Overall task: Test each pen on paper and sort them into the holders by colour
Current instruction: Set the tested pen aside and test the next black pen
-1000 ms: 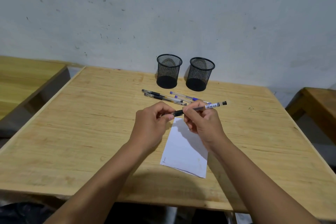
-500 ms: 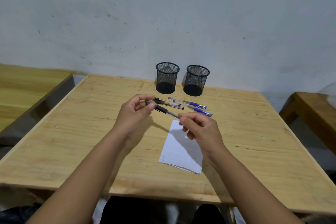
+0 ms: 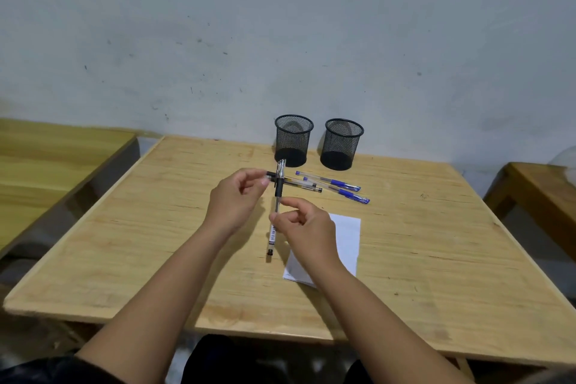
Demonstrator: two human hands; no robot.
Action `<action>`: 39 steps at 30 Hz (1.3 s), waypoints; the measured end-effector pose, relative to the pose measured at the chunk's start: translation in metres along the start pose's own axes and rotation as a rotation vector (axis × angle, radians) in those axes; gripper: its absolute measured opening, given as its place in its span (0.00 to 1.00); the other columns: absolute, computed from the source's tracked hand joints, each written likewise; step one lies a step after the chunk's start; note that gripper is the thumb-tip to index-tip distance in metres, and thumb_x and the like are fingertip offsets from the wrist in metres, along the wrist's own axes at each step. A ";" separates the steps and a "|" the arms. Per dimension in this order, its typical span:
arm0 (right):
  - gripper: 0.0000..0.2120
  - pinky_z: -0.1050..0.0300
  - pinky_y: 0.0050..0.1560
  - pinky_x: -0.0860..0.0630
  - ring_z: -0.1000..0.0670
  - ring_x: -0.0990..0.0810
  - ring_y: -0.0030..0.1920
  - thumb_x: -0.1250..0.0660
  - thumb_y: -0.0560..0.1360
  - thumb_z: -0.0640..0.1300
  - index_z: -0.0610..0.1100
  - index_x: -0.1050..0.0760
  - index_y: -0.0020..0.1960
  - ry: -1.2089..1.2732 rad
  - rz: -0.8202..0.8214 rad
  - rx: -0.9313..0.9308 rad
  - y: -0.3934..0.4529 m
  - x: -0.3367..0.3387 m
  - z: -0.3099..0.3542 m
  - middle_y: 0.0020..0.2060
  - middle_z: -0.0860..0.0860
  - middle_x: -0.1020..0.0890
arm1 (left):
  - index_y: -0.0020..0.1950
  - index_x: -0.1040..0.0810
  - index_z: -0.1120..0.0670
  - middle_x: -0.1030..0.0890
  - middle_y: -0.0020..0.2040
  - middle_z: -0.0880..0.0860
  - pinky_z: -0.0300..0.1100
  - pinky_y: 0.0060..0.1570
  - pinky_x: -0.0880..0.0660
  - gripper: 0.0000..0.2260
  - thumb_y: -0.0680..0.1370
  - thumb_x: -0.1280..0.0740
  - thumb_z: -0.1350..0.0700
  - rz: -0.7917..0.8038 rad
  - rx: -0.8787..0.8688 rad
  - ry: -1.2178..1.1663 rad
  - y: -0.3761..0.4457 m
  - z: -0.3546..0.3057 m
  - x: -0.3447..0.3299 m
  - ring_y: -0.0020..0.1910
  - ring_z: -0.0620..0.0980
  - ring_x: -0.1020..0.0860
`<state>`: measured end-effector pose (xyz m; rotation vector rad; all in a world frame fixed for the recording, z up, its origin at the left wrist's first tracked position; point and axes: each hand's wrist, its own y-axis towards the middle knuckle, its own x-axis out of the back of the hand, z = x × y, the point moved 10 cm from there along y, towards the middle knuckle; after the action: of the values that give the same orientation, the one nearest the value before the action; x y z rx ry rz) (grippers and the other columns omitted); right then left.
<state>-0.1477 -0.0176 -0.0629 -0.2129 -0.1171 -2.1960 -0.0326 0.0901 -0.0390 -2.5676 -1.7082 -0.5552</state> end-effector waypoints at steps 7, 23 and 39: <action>0.23 0.73 0.38 0.35 0.59 0.22 0.38 0.31 0.73 0.43 0.47 0.28 0.67 -0.151 -0.026 -0.029 0.031 -0.029 -0.006 0.39 0.48 0.16 | 0.59 0.23 0.53 0.21 0.59 0.53 0.42 0.59 0.33 0.13 0.75 0.34 0.53 -0.021 -0.063 0.600 0.010 0.057 0.027 0.60 0.51 0.27; 0.12 0.59 0.41 0.32 0.51 0.26 0.38 0.34 0.70 0.39 0.42 0.18 0.52 -0.482 0.001 0.012 0.044 -0.052 -0.012 0.36 0.47 0.20 | 0.59 0.24 0.55 0.22 0.59 0.54 0.42 0.61 0.34 0.13 0.76 0.37 0.54 -0.074 -0.159 0.640 0.007 0.064 0.022 0.62 0.52 0.30; 0.12 0.62 0.47 0.32 0.50 0.22 0.48 0.32 0.72 0.41 0.41 0.19 0.55 -0.613 -0.143 0.119 0.112 0.023 -0.002 0.49 0.45 0.18 | 0.60 0.24 0.52 0.21 0.58 0.51 0.35 0.56 0.37 0.12 0.77 0.36 0.56 0.024 -0.169 0.541 0.070 0.055 -0.007 0.59 0.49 0.27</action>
<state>-0.0707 -0.1022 -0.0595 -0.8263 -0.6155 -2.1848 0.0435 0.0668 -0.0795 -2.2273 -1.4867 -1.2966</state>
